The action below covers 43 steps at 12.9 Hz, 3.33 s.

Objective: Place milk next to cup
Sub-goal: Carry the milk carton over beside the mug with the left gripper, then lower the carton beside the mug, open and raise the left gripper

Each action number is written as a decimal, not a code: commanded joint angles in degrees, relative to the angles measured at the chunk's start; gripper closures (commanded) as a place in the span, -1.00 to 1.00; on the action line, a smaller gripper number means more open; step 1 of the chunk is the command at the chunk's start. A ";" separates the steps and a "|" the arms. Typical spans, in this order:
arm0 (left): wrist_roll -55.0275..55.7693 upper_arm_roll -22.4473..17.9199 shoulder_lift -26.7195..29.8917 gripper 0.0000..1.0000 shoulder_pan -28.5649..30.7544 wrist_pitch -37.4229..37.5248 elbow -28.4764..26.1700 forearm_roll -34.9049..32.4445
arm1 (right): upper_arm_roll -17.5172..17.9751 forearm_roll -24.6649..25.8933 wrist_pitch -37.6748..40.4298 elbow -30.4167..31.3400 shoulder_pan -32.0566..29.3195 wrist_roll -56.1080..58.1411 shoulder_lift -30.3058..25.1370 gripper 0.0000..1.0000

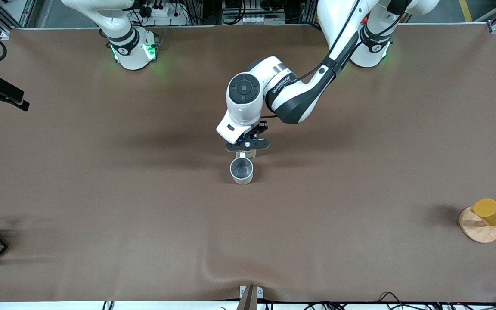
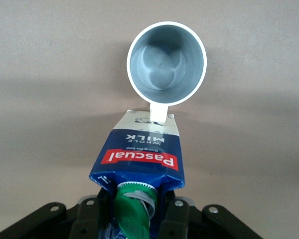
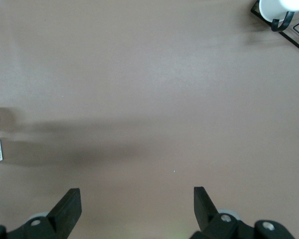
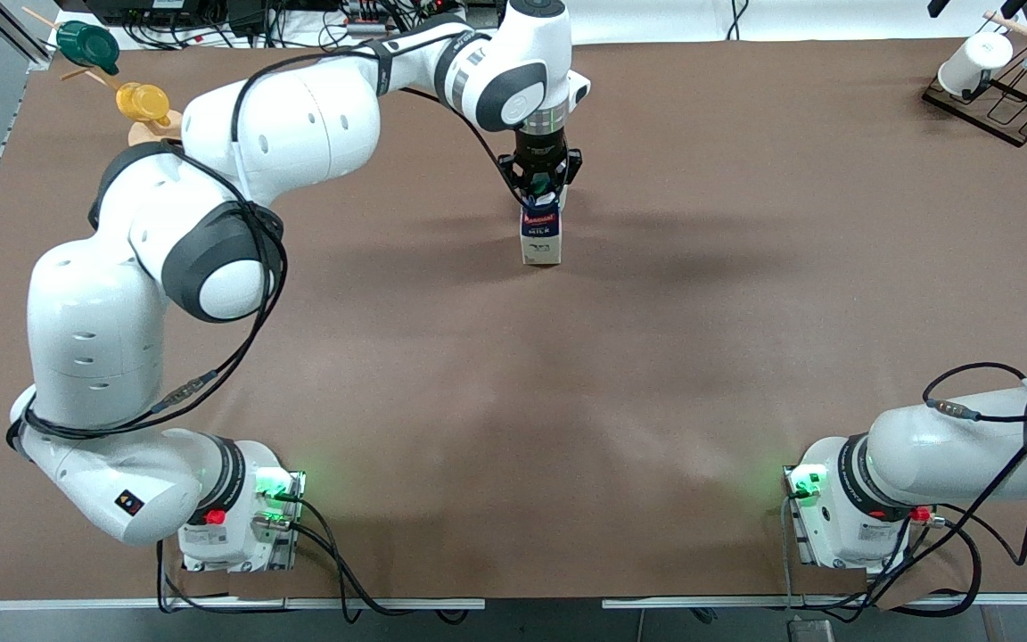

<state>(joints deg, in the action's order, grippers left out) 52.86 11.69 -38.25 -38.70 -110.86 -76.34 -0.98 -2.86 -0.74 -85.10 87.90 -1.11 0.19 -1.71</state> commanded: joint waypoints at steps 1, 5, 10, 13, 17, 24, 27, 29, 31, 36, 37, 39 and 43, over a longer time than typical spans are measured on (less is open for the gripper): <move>-0.31 -0.96 -1.13 -1.00 -0.85 -0.67 1.54 -1.74 | 0.13 -0.40 0.46 -1.15 -0.04 -0.80 0.21 -1.00; -0.31 -0.96 2.11 -1.00 -0.85 2.04 1.54 -1.92 | 0.22 -0.40 0.38 -1.06 0.23 -0.71 0.39 -1.00; -1.53 -1.05 10.37 -1.00 2.38 7.15 1.54 -2.09 | 0.13 -0.40 0.38 -1.15 0.32 -0.80 0.39 -1.00; -5.12 -0.79 16.70 -1.00 9.76 12.23 1.01 -2.00 | 0.13 -0.40 0.38 -1.06 0.32 -0.80 0.39 -1.00; -16.01 -0.88 22.42 -1.00 19.26 18.21 0.67 -1.65 | 0.13 -0.40 0.38 -1.15 0.23 -0.80 0.39 -1.00; -34.19 -0.61 29.62 -1.00 34.11 21.92 -3.81 -2.00 | 0.13 -0.40 0.29 -1.15 0.23 -0.80 0.39 -1.00; -38.71 -0.26 30.78 -1.00 38.25 21.39 -5.49 -1.04 | 0.13 -0.31 0.29 -1.15 0.23 -0.80 0.39 -1.00; -39.15 -0.26 31.91 -1.00 39.05 21.56 -7.32 -0.95 | 0.13 -0.31 0.20 -1.15 0.23 -0.80 0.39 -1.00; -39.85 -0.26 32.71 -1.00 39.67 20.69 -8.83 -1.04 | 0.13 -0.40 0.20 -1.15 0.23 -0.80 0.39 -1.00; -41.44 -0.26 36.56 -1.00 39.84 15.78 -15.57 -1.04 | 0.13 -0.31 0.11 -1.15 0.23 -0.80 0.39 -1.00; -41.44 -0.35 37.80 -1.00 39.84 14.63 -17.25 -1.04 | 0.13 -0.40 0.11 -1.15 0.23 -0.80 0.39 -1.00; -43.10 -2.01 39.47 -1.00 38.54 14.62 -17.70 -1.13 | 0.13 -0.40 0.11 -1.15 0.23 -0.80 0.39 -1.00; -47.75 -6.59 39.92 -1.00 35.18 15.24 -17.01 -1.56 | 0.13 -0.40 0.11 -1.15 0.23 -0.80 0.39 -1.00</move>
<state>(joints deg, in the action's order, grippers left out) 7.94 6.44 0.34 -2.62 -94.99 -91.88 -1.99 -2.67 -0.80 -85.22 87.60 -1.00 0.19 -1.57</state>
